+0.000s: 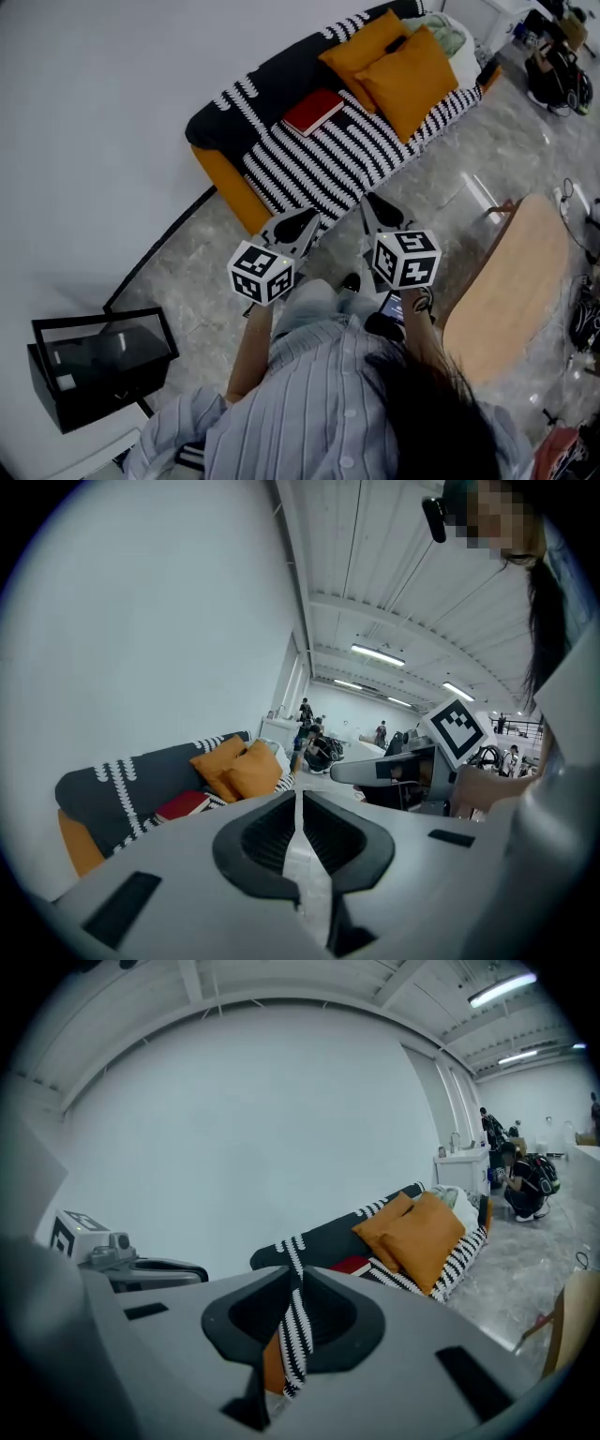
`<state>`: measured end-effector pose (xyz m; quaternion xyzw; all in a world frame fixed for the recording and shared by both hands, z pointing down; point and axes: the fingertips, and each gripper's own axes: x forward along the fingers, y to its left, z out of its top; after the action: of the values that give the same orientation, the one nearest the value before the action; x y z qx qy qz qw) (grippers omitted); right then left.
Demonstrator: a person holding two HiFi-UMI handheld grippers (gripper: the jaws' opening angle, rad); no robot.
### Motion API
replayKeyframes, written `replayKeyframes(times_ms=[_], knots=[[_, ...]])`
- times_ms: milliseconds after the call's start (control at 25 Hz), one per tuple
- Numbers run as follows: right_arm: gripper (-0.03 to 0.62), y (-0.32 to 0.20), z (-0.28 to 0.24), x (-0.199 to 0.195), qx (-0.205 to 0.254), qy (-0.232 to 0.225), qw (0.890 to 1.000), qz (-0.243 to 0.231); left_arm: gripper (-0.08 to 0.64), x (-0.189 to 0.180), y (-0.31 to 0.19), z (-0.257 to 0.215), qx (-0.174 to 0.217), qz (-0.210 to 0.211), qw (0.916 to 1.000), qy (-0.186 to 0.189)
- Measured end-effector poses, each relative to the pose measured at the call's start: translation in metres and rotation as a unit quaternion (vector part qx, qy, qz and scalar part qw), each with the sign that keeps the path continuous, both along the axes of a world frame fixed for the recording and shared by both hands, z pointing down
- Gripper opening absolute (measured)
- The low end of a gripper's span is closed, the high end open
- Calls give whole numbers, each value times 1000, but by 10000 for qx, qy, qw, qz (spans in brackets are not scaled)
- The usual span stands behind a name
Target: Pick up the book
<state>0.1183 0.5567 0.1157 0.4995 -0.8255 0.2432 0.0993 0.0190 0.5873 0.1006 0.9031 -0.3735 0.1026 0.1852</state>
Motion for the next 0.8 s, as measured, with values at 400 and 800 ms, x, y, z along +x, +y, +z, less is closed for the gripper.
replayKeyframes(times_ms=[400, 800], knots=[[51, -11, 8, 15, -98, -180, 9998, -2, 14, 5, -9, 4, -61, -163, 9998, -135], [51, -45, 9, 24, -103, -196, 9998, -24, 14, 11, -42, 4, -10, -180, 9997, -167]])
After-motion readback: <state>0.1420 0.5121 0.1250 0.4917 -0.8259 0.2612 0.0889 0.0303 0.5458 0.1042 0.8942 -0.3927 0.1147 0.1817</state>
